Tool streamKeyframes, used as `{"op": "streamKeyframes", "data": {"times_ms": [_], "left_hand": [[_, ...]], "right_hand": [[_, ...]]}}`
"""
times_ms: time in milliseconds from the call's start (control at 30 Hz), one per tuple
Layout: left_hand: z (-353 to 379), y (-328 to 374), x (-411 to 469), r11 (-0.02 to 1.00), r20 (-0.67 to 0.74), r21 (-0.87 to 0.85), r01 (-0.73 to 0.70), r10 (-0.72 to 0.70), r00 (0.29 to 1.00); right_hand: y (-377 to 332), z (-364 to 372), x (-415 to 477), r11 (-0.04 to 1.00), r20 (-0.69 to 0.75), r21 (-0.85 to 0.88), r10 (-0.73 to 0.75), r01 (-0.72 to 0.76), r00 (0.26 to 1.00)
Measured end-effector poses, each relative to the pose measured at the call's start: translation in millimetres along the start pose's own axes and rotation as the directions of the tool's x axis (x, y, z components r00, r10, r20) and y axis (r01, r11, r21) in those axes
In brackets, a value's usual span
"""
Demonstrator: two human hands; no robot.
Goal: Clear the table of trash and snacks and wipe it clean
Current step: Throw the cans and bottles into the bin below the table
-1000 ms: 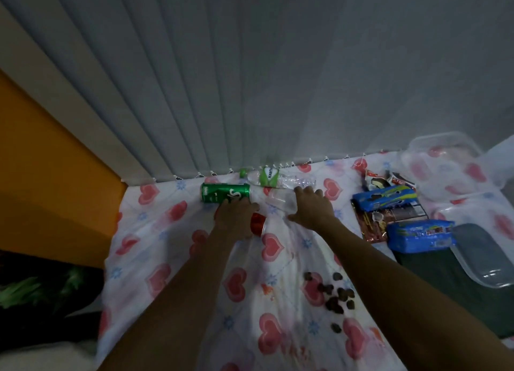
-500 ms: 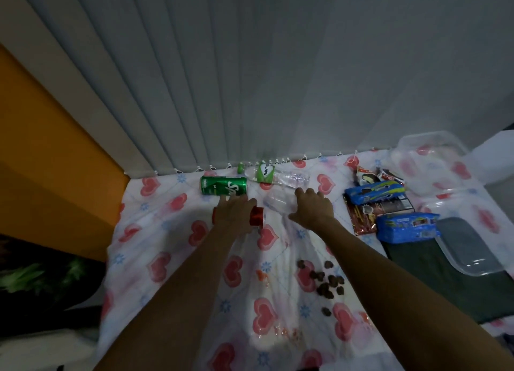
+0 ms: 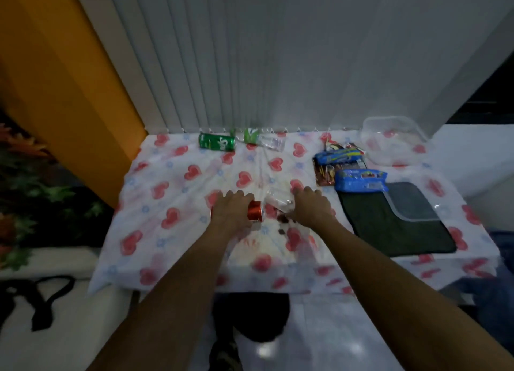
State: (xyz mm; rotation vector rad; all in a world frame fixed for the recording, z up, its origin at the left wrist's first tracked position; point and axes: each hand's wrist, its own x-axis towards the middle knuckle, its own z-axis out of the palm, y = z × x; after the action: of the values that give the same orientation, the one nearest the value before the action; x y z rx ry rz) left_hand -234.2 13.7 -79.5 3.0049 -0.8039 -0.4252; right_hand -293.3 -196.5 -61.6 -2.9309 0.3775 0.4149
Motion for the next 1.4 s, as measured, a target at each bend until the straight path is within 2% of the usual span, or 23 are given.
{"op": "streamKeyframes", "data": {"times_ms": [300,433,567,700,867,1000,1100,1233,1300,1400], "left_hand": [[55,66,-133,0.998,0.139,-0.034,0.056,-0.051,0.989],[89,76,-165,0.985,0.232,-0.096,0.142,-0.117,0.966],[141,79,-175,0.914,0.368,-0.249,0.321,-0.217,0.904],[196,84,-171,0.813,0.493,-0.309,0.493,-0.306,0.814],[250,81,-144,0.714,0.562,-0.347,0.608,-0.361,0.744],[281,71,-120,0.664,0.574,-0.376,0.646,-0.381,0.725],[299,61,-103,0.632,0.576,-0.405,0.661,-0.384,0.721],[306,50,-92,0.608,0.541,-0.46,0.647,-0.386,0.747],[303,47,-91,0.618,0.535,-0.463,0.635,-0.377,0.756],[289,44,-90,0.687,0.514,-0.418,0.594,-0.36,0.779]], "right_hand": [[41,63,-135,0.997,0.138,0.072,-0.017,0.007,0.99],[47,108,-172,0.989,0.246,0.15,-0.017,-0.02,0.969],[51,166,-195,0.969,0.355,0.227,0.012,-0.099,0.935],[53,223,-194,0.927,0.501,0.295,0.056,-0.232,0.863],[48,275,-165,0.859,0.613,0.343,0.1,-0.379,0.783],[47,304,-134,0.857,0.616,0.303,0.157,-0.417,0.772],[41,318,-116,0.824,0.611,0.347,0.163,-0.448,0.774],[38,323,-103,0.781,0.506,0.454,0.171,-0.43,0.845],[40,320,-103,0.789,0.495,0.442,0.182,-0.427,0.849],[39,306,-104,0.827,0.486,0.391,0.187,-0.404,0.854]]}}
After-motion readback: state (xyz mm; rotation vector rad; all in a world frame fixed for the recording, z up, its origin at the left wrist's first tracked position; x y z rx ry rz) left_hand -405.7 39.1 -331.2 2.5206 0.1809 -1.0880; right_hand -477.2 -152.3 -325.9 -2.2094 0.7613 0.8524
